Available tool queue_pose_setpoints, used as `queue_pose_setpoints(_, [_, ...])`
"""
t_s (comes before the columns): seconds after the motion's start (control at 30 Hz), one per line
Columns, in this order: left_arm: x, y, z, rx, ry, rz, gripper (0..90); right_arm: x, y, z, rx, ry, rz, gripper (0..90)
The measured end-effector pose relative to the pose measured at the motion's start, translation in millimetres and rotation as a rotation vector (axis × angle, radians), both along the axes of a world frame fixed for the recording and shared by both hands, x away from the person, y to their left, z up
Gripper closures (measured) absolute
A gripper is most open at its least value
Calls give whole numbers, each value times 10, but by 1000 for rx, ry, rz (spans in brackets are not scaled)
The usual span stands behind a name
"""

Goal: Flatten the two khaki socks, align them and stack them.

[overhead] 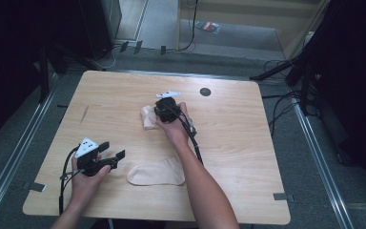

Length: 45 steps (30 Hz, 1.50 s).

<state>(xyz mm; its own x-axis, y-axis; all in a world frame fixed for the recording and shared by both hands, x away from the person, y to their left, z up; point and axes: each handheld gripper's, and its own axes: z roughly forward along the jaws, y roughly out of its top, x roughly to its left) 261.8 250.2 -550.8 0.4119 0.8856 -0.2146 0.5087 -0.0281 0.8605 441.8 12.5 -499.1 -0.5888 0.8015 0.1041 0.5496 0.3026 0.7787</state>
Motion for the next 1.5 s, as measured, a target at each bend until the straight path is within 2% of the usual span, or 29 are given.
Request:
queue_pose_setpoints(0.07, [0,2,1,3,1,-2,218,-79,115,191,17,-23,40,891])
queue_pose_setpoints(0.1, [-2,-1,0,1,-2,3,218,-79,115,191,17,-23,40,891])
queue_pose_setpoints(0.17, [-10,-4,3,-1,-9,7,233,-146,213,343,33,-41,66,892])
queue_pose_setpoints(0.3, [-15,15,4,-17,-20,8,272,-268,312,625,96,-81,109,891])
queue_pose_setpoints(0.43, [-20,39,6,-33,-27,11,304,-345,221,848,182,-111,107,891])
queue_pose_setpoints(0.5, [-24,40,7,-37,-35,8,329,-348,118,883,211,-92,90,890])
queue_pose_setpoints(0.57, [-29,41,9,-42,-35,4,352,-331,-67,831,243,-54,59,890])
queue_pose_setpoints(0.6, [-31,42,10,-40,-38,0,381,-302,-240,700,252,-5,28,888])
queue_pose_setpoints(0.63, [-31,42,10,-40,-38,0,398,-302,-240,700,252,-5,28,888])
queue_pose_setpoints(0.7, [-30,39,9,-47,-38,-5,418,-241,-479,424,219,72,-14,864])
queue_pose_setpoints(0.73, [-29,40,11,-47,-37,-6,436,-215,-591,290,184,98,-54,818])
queue_pose_setpoints(0.8, [-22,48,17,-49,-30,-6,475,-174,-837,70,112,91,-154,729])
queue_pose_setpoints(0.83, [-2,55,26,-52,-11,-6,495,-170,-932,17,104,93,-189,713])
queue_pose_setpoints(0.87, [46,56,50,-71,16,-4,516,-176,-1148,-70,142,99,-241,676])
queue_pose_setpoints(0.9, [46,56,50,-71,16,-4,518,-176,-1148,-70,142,99,-241,676])
queue_pose_setpoints(0.93, [80,47,71,-72,22,1,521,-197,-1256,-104,158,96,-239,659])
queue_pose_setpoints(1.0, [172,9,119,-62,25,13,528,-202,-1263,-116,156,94,-228,648])
queue_pose_setpoints(1.07, [277,-40,147,-72,34,16,528,-202,-1236,-142,152,88,-202,627])
queue_pose_setpoints(1.2, [554,-213,145,-14,56,44,483,-187,-1116,-219,163,46,-169,558])
queue_pose_setpoints(1.27, [665,-282,134,8,63,51,486,-172,-1062,-273,158,53,-168,531])
queue_pose_setpoints(1.3, [725,-321,126,22,72,57,488,-166,-1035,-307,151,59,-166,520])
queue_pose_setpoints(1.33, [849,-392,103,45,94,66,493,-155,-984,-384,115,68,-163,499])
queue_pose_setpoints(1.37, [849,-392,103,45,94,66,495,-155,-984,-384,115,68,-163,499])
queue_pose_setpoints(1.4, [932,-436,80,76,108,86,499,-151,-965,-435,92,62,-168,486])
queue_pose_setpoints(1.5, [979,-467,65,94,117,98,520,-155,-960,-484,77,58,-178,480])
